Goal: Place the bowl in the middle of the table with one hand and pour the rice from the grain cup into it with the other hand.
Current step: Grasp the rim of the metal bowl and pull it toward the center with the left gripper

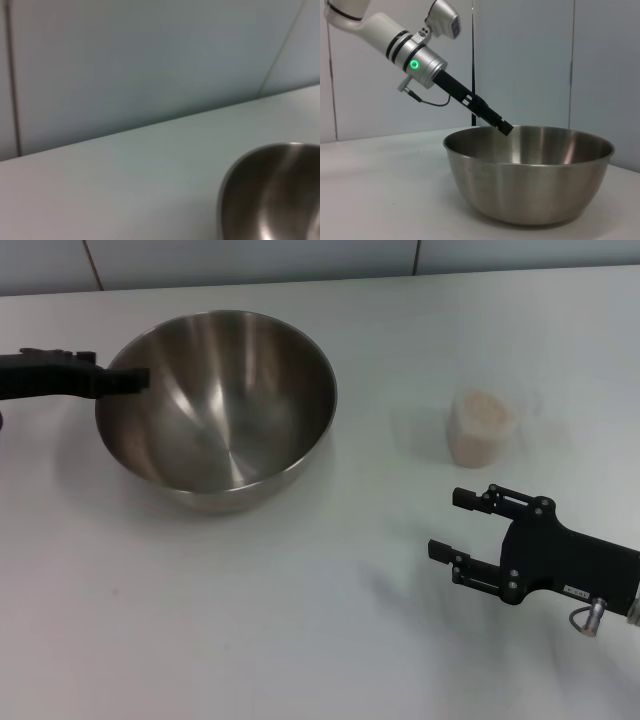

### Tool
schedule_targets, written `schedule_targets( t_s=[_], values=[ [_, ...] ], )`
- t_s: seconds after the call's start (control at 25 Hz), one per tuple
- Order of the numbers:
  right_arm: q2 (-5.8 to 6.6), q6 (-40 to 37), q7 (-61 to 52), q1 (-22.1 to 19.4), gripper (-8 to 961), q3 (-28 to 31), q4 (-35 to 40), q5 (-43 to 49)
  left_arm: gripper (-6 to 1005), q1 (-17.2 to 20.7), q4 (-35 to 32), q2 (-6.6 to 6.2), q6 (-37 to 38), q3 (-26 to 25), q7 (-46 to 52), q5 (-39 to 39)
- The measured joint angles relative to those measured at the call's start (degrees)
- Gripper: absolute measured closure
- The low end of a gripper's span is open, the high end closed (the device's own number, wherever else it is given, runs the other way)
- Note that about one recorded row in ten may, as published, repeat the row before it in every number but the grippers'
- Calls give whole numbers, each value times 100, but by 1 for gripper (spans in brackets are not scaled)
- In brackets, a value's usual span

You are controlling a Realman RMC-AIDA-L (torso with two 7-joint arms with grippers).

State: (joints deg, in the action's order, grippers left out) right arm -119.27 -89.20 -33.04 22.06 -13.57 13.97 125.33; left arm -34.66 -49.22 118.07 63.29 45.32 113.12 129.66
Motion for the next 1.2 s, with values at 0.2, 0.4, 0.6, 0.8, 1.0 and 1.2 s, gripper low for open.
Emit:
schedule_targets(
  t_s=[0.2, 0.4, 0.6, 0.8, 1.0, 1.2],
  values=[
    [0, 0, 0, -6, 277, 4, 0, 0, 129, -116, -146, 7, 6, 367, 368, 284],
    [0, -1, 0, -24, 277, 4, 0, -1, 129, -286, -167, 21, -34, 458, 690, 790],
    [0, -1, 0, -26, 277, 3, 0, -4, 130, -288, -169, 23, -34, 459, 719, 807],
    [0, -1, 4, -22, 278, 4, -39, -8, 129, -287, -145, 23, -37, 459, 726, 839],
    [1, 1, 11, -17, 278, 3, -45, -9, 252, -292, -101, 22, -40, 468, 721, 875],
    [0, -23, 14, -9, 278, 3, -43, -9, 381, -320, -76, 8, -26, 469, 733, 950]
  ],
)
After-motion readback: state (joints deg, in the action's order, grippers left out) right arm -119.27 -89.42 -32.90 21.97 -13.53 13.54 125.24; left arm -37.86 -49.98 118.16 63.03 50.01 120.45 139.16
